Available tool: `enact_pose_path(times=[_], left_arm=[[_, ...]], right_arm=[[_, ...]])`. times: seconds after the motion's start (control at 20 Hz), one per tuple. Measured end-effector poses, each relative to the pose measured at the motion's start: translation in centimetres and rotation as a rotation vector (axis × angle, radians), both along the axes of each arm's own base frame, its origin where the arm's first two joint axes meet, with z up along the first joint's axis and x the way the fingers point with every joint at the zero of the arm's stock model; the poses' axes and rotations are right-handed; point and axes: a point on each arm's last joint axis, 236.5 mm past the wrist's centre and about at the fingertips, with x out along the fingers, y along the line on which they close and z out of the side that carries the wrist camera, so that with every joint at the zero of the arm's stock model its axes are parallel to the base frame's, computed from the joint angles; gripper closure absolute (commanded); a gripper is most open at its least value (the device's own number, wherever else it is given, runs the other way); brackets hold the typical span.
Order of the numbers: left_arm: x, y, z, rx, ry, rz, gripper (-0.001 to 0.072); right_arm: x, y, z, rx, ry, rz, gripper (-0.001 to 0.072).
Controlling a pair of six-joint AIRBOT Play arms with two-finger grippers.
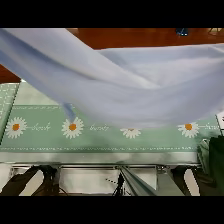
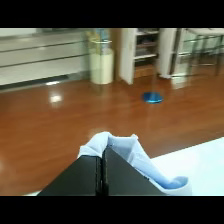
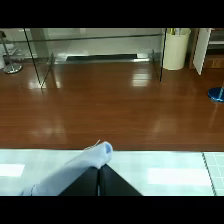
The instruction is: Fold the shirts.
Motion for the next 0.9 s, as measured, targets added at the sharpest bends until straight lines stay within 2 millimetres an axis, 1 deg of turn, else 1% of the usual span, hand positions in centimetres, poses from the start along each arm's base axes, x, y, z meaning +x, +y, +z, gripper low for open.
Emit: enact_pose_path(times=[0.05,0.1,0.2,0.3,0.35,0.45,0.5,0.6,0.65,0.8,0.9], left_arm=[[-0.1,0.0,-0.6,0.007,0.023,-0.002,0.0691],[-0.1,-0.1,-1.8,0.015,0.064,-0.006,0.0691],[0.9,0.2,-5.0,0.02,0.173,-0.011,0.0691],[2.4,0.6,-9.0,0.011,0.3,-0.018,0.0691],[3.2,0.8,-11.4,0.002,0.374,-0.022,0.0691],[4.9,0.9,-16.3,-0.027,0.509,-0.042,0.0691],[5.6,0.8,-18.9,-0.038,0.578,-0.056,0.0691],[6.6,0.1,-23.8,-0.053,0.689,-0.095,0.0691],[6.9,-0.4,-26.4,-0.052,0.748,-0.119,0.0691],[7.4,-1.7,-33.0,-0.053,0.87,-0.168,0.0691],[7.4,-2.2,-37.0,-0.061,0.946,-0.181,0.0691]], right_arm=[[-0.3,0.0,-0.2,0.0,0.018,-0.006,0.0693],[-0.3,-0.2,-0.5,0.0,0.036,-0.011,0.0693],[0.2,-0.9,-1.9,0.003,0.105,-0.027,0.0693],[2.0,-1.8,-3.5,0.022,0.178,-0.032,0.0693],[3.4,-2.3,-4.3,0.036,0.212,-0.027,0.0693],[7.2,-3.0,-6.2,0.072,0.271,-0.005,0.0693],[9.4,-3.0,-7.2,0.092,0.295,0.016,0.0693],[14.3,-2.5,-9.7,0.133,0.339,0.068,0.0693],[16.6,-2.1,-11.2,0.149,0.361,0.088,0.0693],[23.1,-0.4,-15.8,0.193,0.405,0.132,0.0693],[26.2,0.2,-19.4,0.216,0.453,0.139,0.0693]])
